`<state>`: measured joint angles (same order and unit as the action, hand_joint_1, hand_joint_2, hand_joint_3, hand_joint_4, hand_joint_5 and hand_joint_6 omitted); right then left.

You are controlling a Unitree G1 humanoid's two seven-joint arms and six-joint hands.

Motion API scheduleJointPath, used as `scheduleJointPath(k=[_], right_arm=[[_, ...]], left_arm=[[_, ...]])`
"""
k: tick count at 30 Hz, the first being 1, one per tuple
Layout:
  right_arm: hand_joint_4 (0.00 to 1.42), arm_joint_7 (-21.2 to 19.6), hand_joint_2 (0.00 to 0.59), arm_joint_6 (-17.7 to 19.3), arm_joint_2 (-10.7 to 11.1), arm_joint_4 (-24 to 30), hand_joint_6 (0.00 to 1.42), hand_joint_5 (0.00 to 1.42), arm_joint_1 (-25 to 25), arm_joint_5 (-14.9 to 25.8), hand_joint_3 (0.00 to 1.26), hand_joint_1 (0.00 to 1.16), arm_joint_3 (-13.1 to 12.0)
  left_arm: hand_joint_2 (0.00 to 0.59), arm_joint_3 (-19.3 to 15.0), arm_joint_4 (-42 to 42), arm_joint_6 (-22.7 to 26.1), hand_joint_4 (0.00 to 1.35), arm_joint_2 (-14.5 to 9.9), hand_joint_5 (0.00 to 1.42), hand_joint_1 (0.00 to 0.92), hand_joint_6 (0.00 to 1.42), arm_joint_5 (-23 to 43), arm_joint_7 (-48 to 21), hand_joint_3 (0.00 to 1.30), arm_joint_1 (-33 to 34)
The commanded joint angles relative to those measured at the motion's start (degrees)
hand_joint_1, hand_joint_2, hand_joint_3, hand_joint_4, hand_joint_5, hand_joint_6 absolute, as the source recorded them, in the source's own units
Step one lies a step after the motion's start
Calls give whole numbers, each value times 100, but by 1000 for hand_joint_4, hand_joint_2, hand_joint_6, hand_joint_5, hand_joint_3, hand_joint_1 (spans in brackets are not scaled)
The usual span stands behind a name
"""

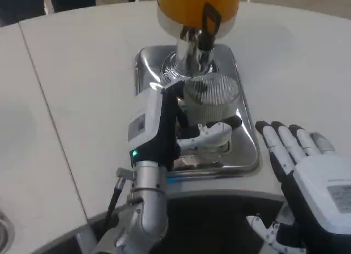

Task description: Grasp the cup under the faucet to collect the drink, then remove the cup.

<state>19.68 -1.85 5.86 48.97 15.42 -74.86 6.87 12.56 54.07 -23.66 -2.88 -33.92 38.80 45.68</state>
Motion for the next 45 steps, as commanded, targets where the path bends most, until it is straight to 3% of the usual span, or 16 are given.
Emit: scheduleJointPath(k=[1,9,12,14,16,28,39,45], right_arm=[[0,121,421,-41,30,-115,15,0,-162,30,0,554,-45],[0,236,418,-28,103,-144,17,0,-263,113,0,549,-33],[0,263,416,-82,70,-154,17,0,-309,131,0,546,-27],[0,248,415,-80,75,-160,17,0,-327,113,0,544,-25],[0,249,415,-92,64,-180,18,0,-332,115,0,543,-13],[0,191,414,-117,35,-92,18,0,-223,232,0,537,-43],[0,11,413,-40,57,-149,29,0,-214,350,0,535,35],[0,-39,413,-147,-139,-101,31,0,-383,455,0,534,107]], left_arm=[[84,68,346,39,1111,-5,1394,617,1424,-31,509,1072,176],[103,78,683,106,1081,-194,1276,590,1419,40,801,910,249],[101,113,704,12,716,-247,1153,561,1321,58,755,633,252],[93,128,698,-37,593,-264,1071,543,1278,75,717,495,245],[90,155,651,-133,533,-293,1017,527,1208,85,658,437,213],[61,386,372,-390,307,-417,839,423,1011,92,451,287,19],[44,501,-261,-462,80,-679,455,370,475,55,155,151,-323],[45,307,-673,-217,49,-905,405,361,430,129,-23,116,-537]])
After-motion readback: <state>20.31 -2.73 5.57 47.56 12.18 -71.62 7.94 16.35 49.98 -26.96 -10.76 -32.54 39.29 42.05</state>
